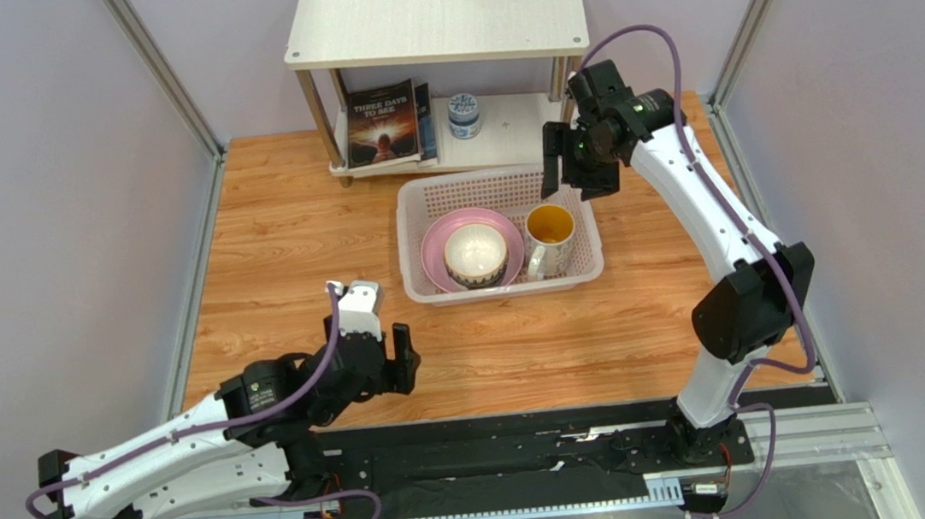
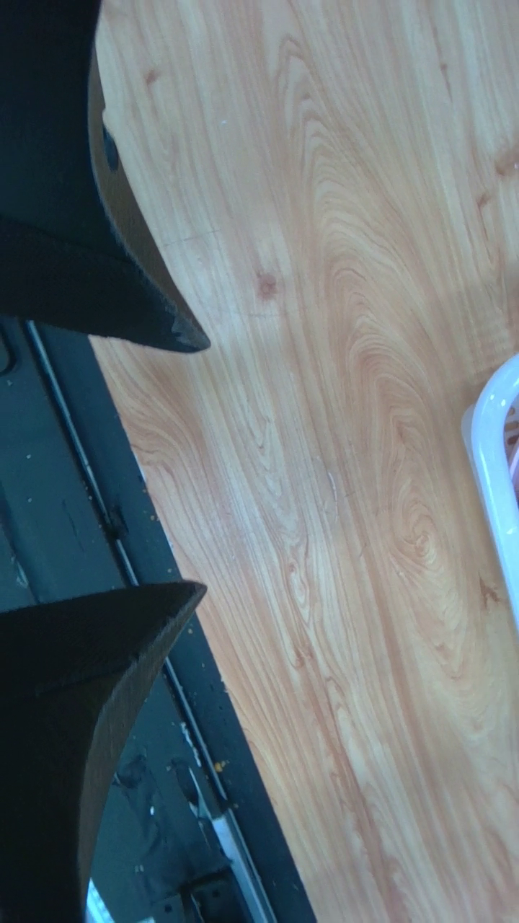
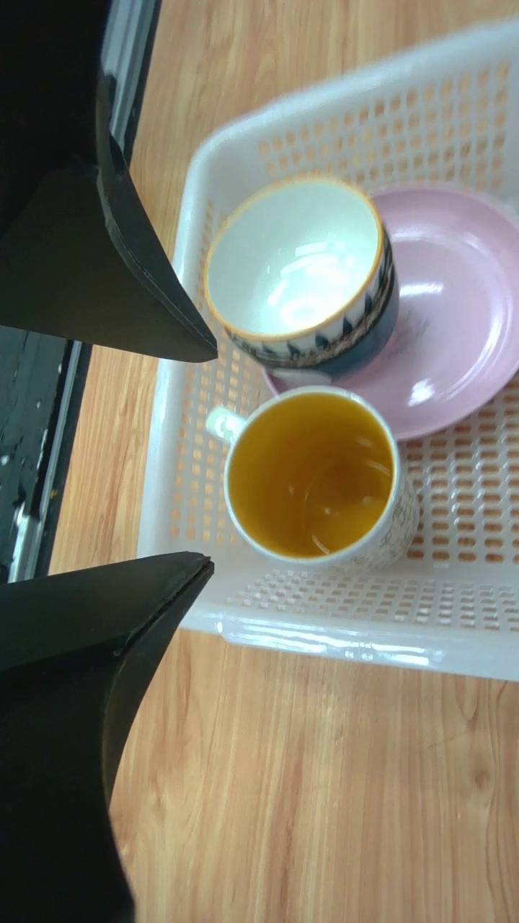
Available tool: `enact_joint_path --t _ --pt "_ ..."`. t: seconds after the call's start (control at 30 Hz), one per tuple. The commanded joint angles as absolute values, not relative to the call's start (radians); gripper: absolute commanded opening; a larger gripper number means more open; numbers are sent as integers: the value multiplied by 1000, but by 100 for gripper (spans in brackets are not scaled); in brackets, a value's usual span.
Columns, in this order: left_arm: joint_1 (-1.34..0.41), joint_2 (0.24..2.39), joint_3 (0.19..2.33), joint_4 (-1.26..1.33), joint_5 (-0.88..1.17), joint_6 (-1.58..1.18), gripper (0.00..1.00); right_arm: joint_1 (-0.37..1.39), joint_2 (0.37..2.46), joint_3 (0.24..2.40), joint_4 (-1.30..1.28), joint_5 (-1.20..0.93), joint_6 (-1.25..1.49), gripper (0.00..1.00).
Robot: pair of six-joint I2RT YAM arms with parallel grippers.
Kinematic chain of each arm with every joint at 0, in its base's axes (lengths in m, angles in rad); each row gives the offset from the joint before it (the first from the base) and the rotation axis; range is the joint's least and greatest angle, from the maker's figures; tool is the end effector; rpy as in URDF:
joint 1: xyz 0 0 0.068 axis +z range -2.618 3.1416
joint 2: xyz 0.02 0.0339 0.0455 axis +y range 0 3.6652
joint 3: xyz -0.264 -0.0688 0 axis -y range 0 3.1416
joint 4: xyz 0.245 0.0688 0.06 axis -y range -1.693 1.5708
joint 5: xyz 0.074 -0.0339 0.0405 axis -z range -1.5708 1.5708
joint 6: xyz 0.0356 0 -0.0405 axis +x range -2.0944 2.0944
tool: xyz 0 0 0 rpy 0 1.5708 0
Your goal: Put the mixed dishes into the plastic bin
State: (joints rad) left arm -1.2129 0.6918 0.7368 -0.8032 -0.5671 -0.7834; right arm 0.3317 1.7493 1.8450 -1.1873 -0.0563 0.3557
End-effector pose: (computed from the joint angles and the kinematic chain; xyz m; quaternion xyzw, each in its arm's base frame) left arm 0.0650 -0.1191 0.2813 0.0799 0.8852 -0.1796 0.4216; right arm 0.3355 0.1177 0.3592 0.0050 0.9711 0.1057 0.2141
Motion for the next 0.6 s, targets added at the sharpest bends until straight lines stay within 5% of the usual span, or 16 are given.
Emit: enact_joint_path --t 0.0,0.13,0.2,0.27,0.57 --pt "-1097 695 859 -910 -510 -842 85 342 1564 1835 -1172 -97 478 71" --pt "-855 663 926 -1018 -318 -844 86 327 1324 1614 -1024 -64 558 72" --pt "-833 646 984 -1054 -322 -830 87 325 1196 1518 -988 -75 577 71" --pt "-816 646 1032 -1144 -337 -868 99 325 1119 1379 -965 -63 615 71" --pt "-779 876 1414 -1437 -259 -919 99 322 760 1131 -1031 72 710 71"
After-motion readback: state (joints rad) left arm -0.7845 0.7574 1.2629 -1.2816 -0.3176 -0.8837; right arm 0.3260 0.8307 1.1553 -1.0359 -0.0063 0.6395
